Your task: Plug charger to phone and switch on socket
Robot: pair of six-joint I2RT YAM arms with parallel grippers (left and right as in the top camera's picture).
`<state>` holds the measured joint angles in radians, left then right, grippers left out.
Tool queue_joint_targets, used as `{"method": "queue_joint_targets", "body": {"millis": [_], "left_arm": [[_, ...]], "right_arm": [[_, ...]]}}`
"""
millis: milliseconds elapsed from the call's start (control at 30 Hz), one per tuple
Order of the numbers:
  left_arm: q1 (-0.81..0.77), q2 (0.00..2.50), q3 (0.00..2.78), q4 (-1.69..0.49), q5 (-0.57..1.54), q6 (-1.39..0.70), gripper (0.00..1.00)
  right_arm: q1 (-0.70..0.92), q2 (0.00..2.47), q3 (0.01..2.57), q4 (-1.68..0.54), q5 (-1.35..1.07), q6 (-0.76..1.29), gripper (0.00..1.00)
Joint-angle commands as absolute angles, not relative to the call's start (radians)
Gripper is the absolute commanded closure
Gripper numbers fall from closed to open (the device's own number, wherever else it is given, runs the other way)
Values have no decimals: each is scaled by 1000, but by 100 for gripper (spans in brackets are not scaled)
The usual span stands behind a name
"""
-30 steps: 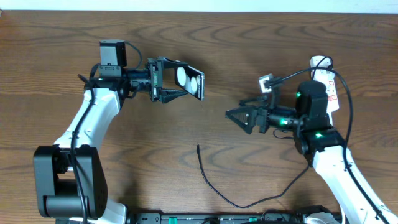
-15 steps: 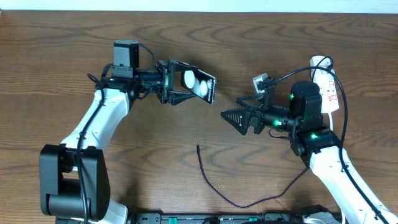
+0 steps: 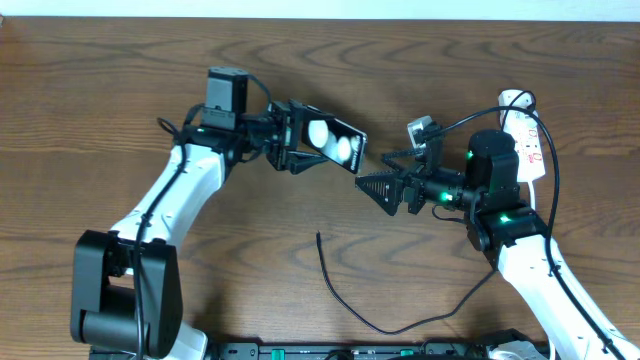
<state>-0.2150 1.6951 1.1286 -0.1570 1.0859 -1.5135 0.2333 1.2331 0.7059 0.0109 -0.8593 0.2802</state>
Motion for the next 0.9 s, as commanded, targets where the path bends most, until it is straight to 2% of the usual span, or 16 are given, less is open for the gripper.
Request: {"method": "queue_joint_targets", "body": {"millis": [0,333,600,867], "left_arm": [[-244,1672,1156,-155,1083,-1494,93],[-310,1672,1156,-155,1074,-1494,93],[-344,1672,1156,-154,1015,-1502,93],[-361,1672,1156,-148,974,-1532,92]], "right_arm": [[239,1229,726,12,-839,265,1],[240,1229,726,11,-810,277,2],[254,1229,726,10,-718,379,4],[308,1229,725,7,-630,416,16]]}}
